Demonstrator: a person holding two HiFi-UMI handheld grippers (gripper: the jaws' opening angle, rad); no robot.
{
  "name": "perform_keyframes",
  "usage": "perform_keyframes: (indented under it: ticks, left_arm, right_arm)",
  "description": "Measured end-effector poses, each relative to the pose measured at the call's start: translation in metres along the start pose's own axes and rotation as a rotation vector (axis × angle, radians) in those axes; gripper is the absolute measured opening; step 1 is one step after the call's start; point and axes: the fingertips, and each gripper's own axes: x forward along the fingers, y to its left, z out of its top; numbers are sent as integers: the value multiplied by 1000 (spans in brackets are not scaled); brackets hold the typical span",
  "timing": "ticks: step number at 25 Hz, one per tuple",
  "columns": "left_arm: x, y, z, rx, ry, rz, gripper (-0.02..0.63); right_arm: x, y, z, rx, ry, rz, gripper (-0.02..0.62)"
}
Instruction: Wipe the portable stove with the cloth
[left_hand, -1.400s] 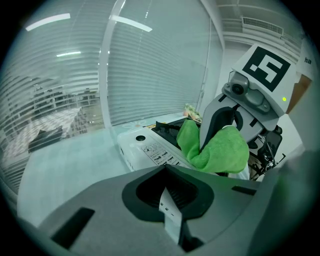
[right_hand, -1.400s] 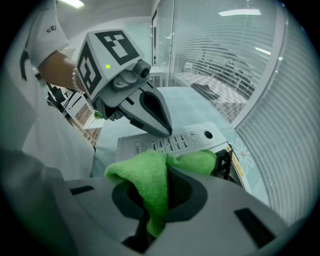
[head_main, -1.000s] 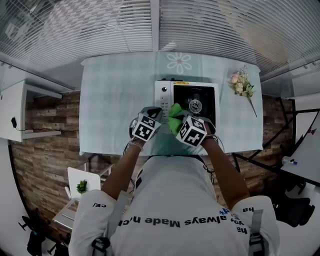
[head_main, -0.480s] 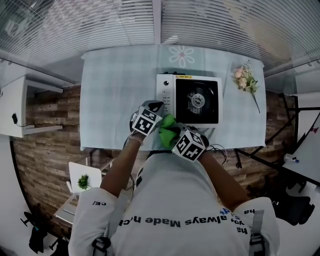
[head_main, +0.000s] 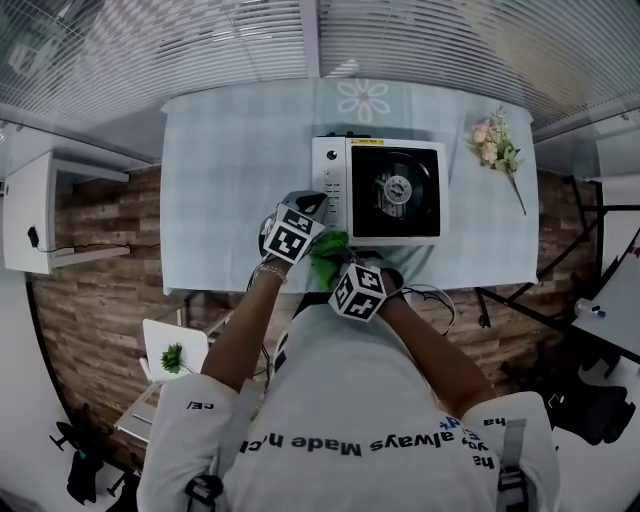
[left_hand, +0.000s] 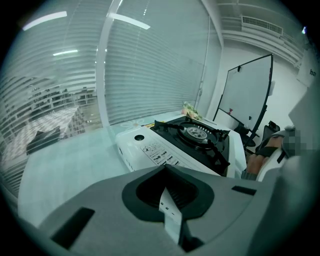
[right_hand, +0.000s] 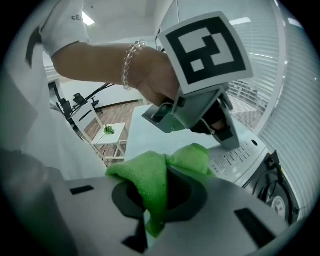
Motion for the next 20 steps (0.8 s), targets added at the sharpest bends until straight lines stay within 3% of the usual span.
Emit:
perform_keyframes:
  ticks: [9,16,20]
  left_arm:
    - [0,0,1,-7,5,18,11]
    - [1,0,0,-4,13,32,11]
    - [0,1,0,-5,15,38,12]
  right_arm:
    - [19,10,-18,-81,52,-16,26]
    - [16,0,-48,44,52,-35,26]
    - [7,-7,-58,62,58,-59,26]
